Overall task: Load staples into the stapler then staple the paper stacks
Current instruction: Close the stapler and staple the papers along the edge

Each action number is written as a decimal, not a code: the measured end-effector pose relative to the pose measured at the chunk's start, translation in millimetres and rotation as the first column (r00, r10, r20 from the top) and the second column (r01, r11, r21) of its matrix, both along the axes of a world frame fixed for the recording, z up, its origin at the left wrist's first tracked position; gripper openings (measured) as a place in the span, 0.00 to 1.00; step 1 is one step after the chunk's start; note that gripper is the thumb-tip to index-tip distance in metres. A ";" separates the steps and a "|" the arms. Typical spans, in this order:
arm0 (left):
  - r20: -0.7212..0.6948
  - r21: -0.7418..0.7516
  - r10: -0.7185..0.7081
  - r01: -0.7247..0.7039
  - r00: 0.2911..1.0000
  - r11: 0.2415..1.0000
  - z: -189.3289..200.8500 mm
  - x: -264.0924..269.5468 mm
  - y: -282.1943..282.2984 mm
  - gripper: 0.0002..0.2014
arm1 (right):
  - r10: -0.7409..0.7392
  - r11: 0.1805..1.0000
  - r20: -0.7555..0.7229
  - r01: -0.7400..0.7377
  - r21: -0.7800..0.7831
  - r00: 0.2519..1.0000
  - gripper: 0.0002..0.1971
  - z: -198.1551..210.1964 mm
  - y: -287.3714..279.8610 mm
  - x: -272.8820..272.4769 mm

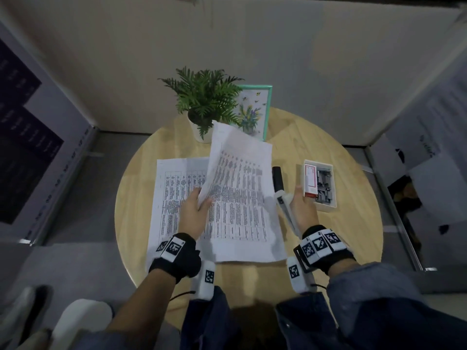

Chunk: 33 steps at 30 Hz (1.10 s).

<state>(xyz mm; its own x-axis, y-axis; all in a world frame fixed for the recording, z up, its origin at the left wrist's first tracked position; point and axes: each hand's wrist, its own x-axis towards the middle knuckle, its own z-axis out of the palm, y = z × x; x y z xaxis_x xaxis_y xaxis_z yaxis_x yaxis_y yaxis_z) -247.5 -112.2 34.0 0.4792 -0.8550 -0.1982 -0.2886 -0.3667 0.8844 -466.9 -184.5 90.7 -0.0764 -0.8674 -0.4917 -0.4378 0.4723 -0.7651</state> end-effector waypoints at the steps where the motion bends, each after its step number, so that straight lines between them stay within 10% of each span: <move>1: -0.036 -0.032 -0.014 0.013 0.999 0.999 6.6 -2.6 1.5 0.19 | -0.023 0.999 -0.002 0.023 -0.025 1.000 0.32 1.2 1.7 -2.2; 6: -0.102 -0.246 -0.017 -0.009 0.995 0.969 44.3 1.9 11.8 0.12 | -0.075 0.988 -0.079 0.063 -0.144 0.994 0.24 2.6 -1.4 -22.9; 13: -0.169 -0.390 0.001 -0.068 0.986 0.919 97.0 21.2 12.3 0.12 | 0.311 0.864 -0.349 -0.416 -0.283 0.884 0.28 14.0 -6.5 -41.4; 33: 0.071 -0.368 0.034 -0.006 0.997 0.930 108.7 28.8 2.7 0.17 | 0.618 0.675 -0.292 -0.684 -0.279 0.729 0.26 28.4 0.6 -5.9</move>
